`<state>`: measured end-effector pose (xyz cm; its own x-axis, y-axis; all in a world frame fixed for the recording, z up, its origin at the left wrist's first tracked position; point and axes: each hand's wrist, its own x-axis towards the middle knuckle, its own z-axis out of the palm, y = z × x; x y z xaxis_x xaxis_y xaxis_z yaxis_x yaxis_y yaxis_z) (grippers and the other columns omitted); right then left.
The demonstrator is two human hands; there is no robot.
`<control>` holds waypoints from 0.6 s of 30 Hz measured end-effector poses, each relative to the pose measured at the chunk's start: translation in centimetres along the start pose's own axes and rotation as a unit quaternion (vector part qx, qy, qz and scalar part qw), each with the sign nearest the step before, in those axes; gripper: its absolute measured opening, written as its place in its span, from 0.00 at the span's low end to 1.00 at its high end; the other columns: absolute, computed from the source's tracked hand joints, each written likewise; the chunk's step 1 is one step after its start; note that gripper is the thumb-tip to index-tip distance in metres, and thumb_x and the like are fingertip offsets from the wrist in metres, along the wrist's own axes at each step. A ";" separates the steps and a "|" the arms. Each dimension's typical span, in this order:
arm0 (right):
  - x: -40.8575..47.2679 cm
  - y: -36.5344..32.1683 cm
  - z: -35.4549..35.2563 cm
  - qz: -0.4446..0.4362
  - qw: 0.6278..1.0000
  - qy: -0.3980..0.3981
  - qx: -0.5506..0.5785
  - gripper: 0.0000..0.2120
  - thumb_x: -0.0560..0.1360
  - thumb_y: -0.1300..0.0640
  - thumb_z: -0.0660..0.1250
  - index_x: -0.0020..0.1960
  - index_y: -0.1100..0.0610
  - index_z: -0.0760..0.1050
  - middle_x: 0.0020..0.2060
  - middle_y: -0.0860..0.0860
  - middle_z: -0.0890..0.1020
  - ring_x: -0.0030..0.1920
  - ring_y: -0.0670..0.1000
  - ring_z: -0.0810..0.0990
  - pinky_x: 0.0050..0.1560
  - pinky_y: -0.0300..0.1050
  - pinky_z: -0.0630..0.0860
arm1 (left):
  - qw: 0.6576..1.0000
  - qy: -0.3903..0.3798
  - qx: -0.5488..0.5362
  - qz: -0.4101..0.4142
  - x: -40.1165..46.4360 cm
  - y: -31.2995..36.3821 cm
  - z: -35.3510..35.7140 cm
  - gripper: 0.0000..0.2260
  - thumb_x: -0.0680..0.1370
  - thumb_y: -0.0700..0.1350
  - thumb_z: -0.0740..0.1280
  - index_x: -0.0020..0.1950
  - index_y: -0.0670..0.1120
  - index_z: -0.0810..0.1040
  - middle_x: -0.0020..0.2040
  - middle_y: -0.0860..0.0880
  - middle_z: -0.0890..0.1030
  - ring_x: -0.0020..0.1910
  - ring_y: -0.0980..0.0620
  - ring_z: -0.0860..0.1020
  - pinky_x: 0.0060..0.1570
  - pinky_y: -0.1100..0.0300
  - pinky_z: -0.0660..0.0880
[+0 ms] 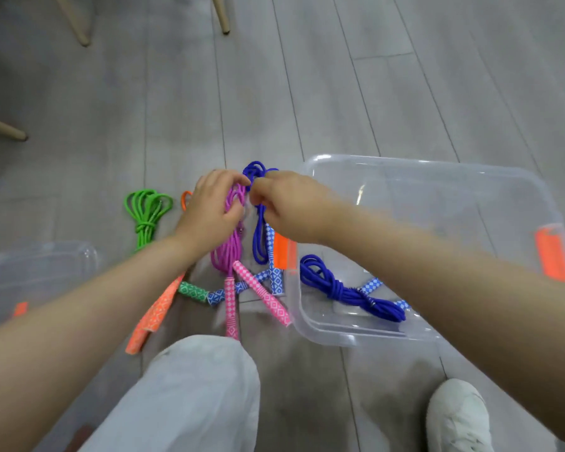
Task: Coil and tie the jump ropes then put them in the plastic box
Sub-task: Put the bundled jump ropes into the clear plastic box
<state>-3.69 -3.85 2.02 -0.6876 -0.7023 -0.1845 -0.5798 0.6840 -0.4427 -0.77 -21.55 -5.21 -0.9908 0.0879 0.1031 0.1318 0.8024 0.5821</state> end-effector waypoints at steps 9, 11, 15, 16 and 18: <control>5.3 -4.3 8.3 0.111 0.960 -0.243 -0.088 0.15 0.80 0.61 0.58 0.64 0.63 0.73 0.63 0.57 0.75 0.63 0.59 0.75 0.56 0.51 0.74 | 0.925 -0.165 -0.107 -0.325 -4.5 -7.5 3.4 0.22 0.76 0.44 0.70 0.66 0.39 0.69 0.59 0.44 0.77 0.57 0.46 0.77 0.61 0.52 0.73; 5.6 -5.1 9.1 0.152 0.953 -0.260 -0.034 0.16 0.81 0.61 0.57 0.66 0.64 0.72 0.65 0.60 0.74 0.65 0.59 0.74 0.59 0.50 0.73 | 0.884 -0.183 -0.189 -0.387 -5.4 -7.4 4.0 0.26 0.74 0.47 0.73 0.66 0.38 0.68 0.51 0.46 0.80 0.47 0.49 0.80 0.50 0.53 0.77; 5.4 -6.1 11.2 0.246 0.931 -0.262 0.072 0.18 0.82 0.61 0.55 0.71 0.63 0.69 0.69 0.59 0.72 0.68 0.58 0.71 0.63 0.48 0.70 | 0.851 -0.167 -0.245 -0.434 -6.1 -7.4 5.5 0.24 0.67 0.55 0.75 0.56 0.42 0.75 0.36 0.48 0.80 0.31 0.53 0.77 0.29 0.60 0.75; 5.2 -5.9 12.1 0.278 0.922 -0.251 0.099 0.19 0.81 0.60 0.56 0.71 0.62 0.68 0.68 0.59 0.72 0.68 0.58 0.71 0.63 0.48 0.70 | 0.839 -0.157 -0.270 -0.445 -6.0 -7.2 5.8 0.24 0.67 0.56 0.74 0.54 0.42 0.75 0.35 0.47 0.79 0.29 0.52 0.76 0.27 0.61 0.73; 4.6 -5.4 13.4 0.363 0.885 -0.206 0.207 0.19 0.80 0.61 0.59 0.70 0.63 0.68 0.66 0.59 0.73 0.66 0.59 0.73 0.60 0.49 0.72 | 0.801 -0.147 -0.335 -0.474 -5.9 -6.5 6.2 0.13 0.73 0.52 0.72 0.49 0.46 0.74 0.35 0.46 0.77 0.30 0.52 0.75 0.27 0.63 0.72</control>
<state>2.15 -13.41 -8.24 -0.5460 -0.1786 -0.8185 0.2174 0.9133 -0.3443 4.01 -23.66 -14.59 -0.6075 -0.1585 -0.7784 -0.7942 0.1026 0.5989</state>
